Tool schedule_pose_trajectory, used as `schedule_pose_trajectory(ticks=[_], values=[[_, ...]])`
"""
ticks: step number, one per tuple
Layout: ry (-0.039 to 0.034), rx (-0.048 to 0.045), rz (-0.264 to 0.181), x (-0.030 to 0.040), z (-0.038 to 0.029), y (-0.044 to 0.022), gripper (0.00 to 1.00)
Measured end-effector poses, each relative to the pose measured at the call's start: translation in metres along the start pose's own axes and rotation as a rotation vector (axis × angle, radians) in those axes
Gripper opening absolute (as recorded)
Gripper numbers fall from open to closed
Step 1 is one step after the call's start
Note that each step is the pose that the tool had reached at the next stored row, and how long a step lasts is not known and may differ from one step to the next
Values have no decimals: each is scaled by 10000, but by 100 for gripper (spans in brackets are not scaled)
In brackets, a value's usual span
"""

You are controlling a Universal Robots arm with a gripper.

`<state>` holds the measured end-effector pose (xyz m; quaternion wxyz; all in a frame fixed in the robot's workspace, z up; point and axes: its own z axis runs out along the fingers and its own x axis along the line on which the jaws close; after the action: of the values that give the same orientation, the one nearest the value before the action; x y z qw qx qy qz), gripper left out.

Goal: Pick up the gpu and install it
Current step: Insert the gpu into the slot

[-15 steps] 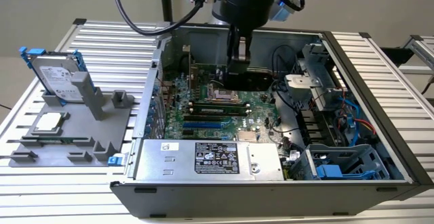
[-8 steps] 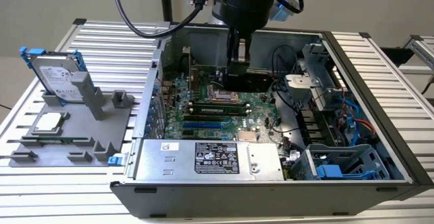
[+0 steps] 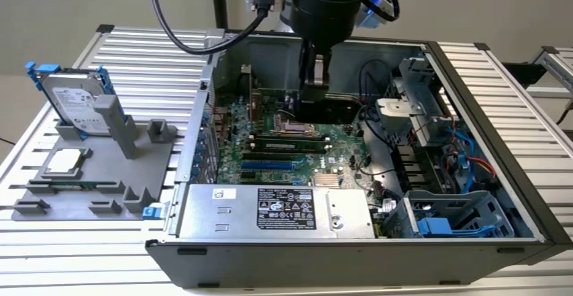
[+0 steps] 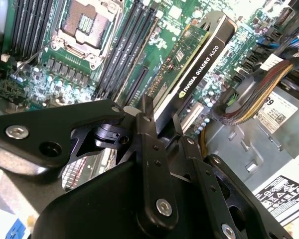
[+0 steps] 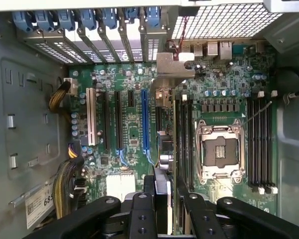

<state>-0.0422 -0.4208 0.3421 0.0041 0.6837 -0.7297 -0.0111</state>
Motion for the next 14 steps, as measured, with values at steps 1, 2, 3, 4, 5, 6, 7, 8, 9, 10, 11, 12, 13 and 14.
schedule_pose_trajectory(ticks=[1, 2, 3, 4, 5, 6, 7, 8, 9, 10, 11, 12, 13, 14], values=[[4, 0, 0, 0, 6, 0, 0], [7, 1, 0, 0, 11, 0, 0], [12, 1, 0, 0, 16, 0, 0], [16, 1, 0, 0, 21, -1, 0], [21, 1, 0, 0, 26, -1, 0], [25, 1, 1, 0, 32, -1, 0], [27, 2, 0, 0, 38, -1, 0], [31, 2, 1, 0, 43, -1, 0], [36, 2, 1, 0, 48, -1, 0], [38, 2, 0, 0, 53, -1, 0], [38, 2, 1, 0, 57, -1, 0], [39, 2, 1, 0, 61, -1, 0], [41, 3, 1, 0, 65, -1, 0], [43, 3, 1, 1, 70, -2, 0]])
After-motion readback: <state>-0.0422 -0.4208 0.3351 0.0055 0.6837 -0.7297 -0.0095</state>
